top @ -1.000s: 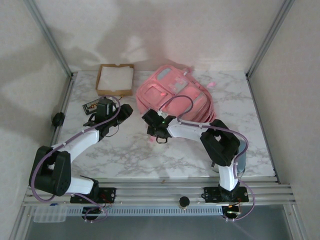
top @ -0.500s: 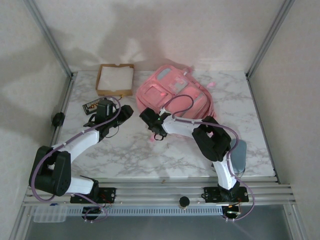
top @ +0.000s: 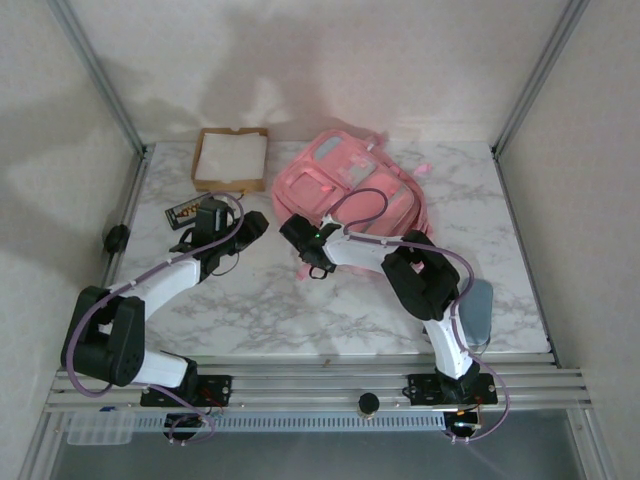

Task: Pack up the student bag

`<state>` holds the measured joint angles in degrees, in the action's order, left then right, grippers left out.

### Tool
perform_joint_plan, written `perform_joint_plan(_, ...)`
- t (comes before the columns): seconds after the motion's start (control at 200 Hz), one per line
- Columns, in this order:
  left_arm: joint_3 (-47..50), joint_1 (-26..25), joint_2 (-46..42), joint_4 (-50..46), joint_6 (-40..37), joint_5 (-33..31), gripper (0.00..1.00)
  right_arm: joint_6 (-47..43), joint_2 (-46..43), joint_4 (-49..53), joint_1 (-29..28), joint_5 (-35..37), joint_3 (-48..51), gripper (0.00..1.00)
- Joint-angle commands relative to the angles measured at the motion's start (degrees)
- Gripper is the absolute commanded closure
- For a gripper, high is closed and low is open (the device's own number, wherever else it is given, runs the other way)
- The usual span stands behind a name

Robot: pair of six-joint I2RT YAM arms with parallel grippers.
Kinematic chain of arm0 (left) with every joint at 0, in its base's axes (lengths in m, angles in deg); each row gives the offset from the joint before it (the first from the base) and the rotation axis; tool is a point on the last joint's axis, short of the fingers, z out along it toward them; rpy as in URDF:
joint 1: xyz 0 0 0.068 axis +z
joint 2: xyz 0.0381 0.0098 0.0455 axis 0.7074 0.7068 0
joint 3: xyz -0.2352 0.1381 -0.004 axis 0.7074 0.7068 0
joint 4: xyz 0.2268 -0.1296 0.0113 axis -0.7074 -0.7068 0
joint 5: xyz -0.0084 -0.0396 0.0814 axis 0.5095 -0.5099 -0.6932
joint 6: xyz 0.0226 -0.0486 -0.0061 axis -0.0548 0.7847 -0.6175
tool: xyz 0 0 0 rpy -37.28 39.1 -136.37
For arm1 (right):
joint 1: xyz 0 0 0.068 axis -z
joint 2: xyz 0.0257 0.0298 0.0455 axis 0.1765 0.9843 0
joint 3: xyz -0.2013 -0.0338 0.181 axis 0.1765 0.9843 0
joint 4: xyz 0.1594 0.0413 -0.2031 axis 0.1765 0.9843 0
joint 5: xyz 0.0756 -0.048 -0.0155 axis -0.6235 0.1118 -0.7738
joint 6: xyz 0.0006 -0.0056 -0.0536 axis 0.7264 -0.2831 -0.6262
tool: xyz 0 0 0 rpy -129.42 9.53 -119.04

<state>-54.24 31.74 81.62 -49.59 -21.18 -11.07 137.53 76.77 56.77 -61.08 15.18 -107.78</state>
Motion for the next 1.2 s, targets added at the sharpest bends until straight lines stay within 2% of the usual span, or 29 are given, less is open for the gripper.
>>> perform_joint_plan(0.0,0.0,0.1,0.4,1.5,-0.3,1.2,0.41,-0.2,-3.9,1.8,1.0,0.8,2.5,0.68)
perform_joint_plan(0.08,0.1,0.0,0.4,1.7,0.0,1.6,0.40,-0.8,-5.2,1.2,1.0,0.6,3.5,0.69)
perform_joint_plan(0.16,0.3,0.0,0.2,2.0,0.2,1.7,0.40,-1.1,-5.7,1.1,1.3,0.2,4.0,0.75)
perform_joint_plan(0.285,0.2,0.0,0.0,1.8,0.1,1.8,0.39,-2.0,-6.4,0.3,1.4,-1.2,4.6,0.77)
perform_joint_plan(0.451,0.3,0.1,0.1,1.9,0.4,1.8,0.38,-3.2,-6.4,-2.2,2.2,-2.4,6.1,0.77)
perform_joint_plan(0.601,0.7,0.0,-0.1,2.1,0.3,2.2,0.37,-3.8,-5.4,-3.5,2.5,-2.5,6.6,0.69)
perform_joint_plan(0.771,1.1,0.0,0.3,2.6,0.6,2.2,0.37,-4.1,-3.6,-6.2,2.6,-2.7,7.3,0.70)
perform_joint_plan(1.061,1.0,0.0,0.5,3.1,1.0,2.5,0.37,-5.2,-4.1,-5.7,2.8,-2.0,6.5,0.81)
perform_joint_plan(1.192,1.1,0.0,0.8,3.4,1.5,2.8,0.37,-6.5,-6.8,-6.4,2.9,-2.6,7.4,0.91)
